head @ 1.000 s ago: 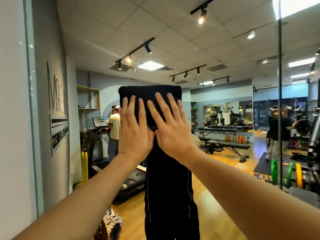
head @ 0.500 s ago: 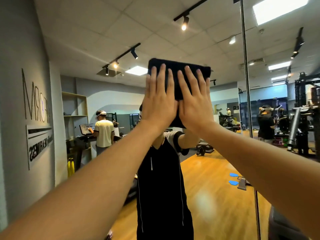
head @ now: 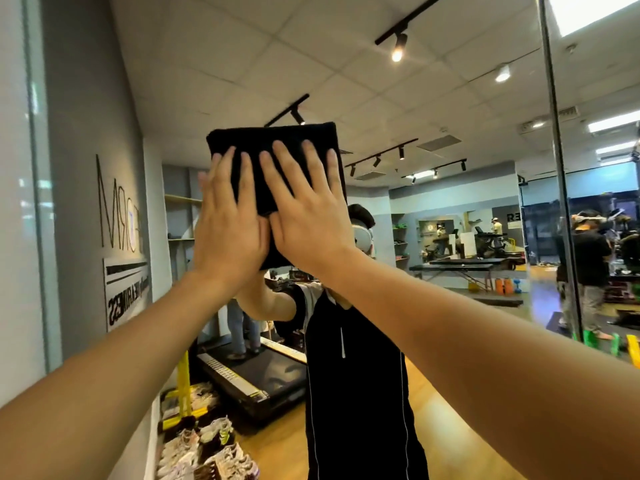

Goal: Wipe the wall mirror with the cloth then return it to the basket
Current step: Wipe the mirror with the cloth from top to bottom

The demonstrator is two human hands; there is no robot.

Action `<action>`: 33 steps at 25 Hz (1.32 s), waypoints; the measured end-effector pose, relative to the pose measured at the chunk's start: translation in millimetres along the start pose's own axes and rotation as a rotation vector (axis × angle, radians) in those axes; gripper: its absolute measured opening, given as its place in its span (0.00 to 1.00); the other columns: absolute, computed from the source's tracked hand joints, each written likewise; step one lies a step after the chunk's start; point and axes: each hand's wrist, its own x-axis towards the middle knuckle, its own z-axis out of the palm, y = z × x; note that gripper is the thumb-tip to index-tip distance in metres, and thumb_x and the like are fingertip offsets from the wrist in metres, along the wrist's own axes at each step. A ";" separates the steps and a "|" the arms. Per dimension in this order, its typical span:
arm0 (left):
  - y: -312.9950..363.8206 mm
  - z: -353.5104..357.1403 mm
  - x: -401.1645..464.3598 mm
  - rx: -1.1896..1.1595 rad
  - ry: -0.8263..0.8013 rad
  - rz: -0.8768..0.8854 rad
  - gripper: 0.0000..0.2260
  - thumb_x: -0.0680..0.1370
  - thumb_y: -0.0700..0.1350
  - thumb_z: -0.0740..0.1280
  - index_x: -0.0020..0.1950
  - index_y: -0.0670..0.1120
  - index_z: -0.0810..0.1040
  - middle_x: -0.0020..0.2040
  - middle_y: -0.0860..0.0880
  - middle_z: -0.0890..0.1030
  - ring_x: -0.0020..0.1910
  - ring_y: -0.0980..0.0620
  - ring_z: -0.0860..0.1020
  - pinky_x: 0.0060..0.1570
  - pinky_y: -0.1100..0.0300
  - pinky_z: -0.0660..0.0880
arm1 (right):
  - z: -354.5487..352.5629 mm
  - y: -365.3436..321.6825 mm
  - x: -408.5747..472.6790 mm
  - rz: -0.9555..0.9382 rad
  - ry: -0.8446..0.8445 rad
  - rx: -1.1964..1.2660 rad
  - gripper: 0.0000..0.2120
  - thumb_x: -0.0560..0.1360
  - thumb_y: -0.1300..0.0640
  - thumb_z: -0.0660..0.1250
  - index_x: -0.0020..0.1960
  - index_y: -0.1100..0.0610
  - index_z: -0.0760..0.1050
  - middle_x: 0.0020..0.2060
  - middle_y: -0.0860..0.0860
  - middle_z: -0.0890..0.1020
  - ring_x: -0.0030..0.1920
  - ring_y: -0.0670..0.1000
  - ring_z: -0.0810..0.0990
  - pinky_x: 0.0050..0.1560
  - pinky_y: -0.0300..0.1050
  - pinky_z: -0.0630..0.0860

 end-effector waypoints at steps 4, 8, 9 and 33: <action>23.0 9.4 -35.6 -0.001 -0.013 -0.034 0.29 0.82 0.45 0.58 0.80 0.35 0.55 0.80 0.35 0.55 0.80 0.35 0.52 0.78 0.38 0.54 | -8.9 10.4 -37.2 -0.067 -0.036 0.015 0.29 0.80 0.50 0.56 0.80 0.56 0.63 0.79 0.57 0.64 0.80 0.64 0.58 0.79 0.64 0.50; 68.3 19.6 -48.7 -0.060 -0.046 0.040 0.30 0.81 0.50 0.53 0.79 0.34 0.57 0.80 0.34 0.56 0.81 0.35 0.52 0.77 0.36 0.55 | -26.1 46.8 -75.4 -0.036 -0.051 0.021 0.29 0.79 0.50 0.56 0.80 0.54 0.63 0.79 0.55 0.64 0.80 0.62 0.57 0.79 0.64 0.53; 80.4 21.6 -45.5 -0.061 -0.059 0.066 0.31 0.81 0.51 0.53 0.79 0.34 0.58 0.80 0.34 0.56 0.81 0.35 0.51 0.78 0.37 0.54 | -30.9 58.3 -80.7 -0.017 -0.050 0.028 0.30 0.79 0.51 0.56 0.80 0.54 0.63 0.80 0.55 0.64 0.80 0.61 0.57 0.79 0.65 0.53; -107.0 -36.4 -76.8 0.043 -0.035 -0.114 0.30 0.78 0.45 0.58 0.79 0.35 0.58 0.78 0.34 0.57 0.78 0.34 0.57 0.74 0.41 0.61 | 29.8 -111.3 10.4 -0.279 -0.195 0.059 0.33 0.78 0.46 0.61 0.80 0.54 0.60 0.79 0.55 0.63 0.79 0.62 0.56 0.80 0.63 0.46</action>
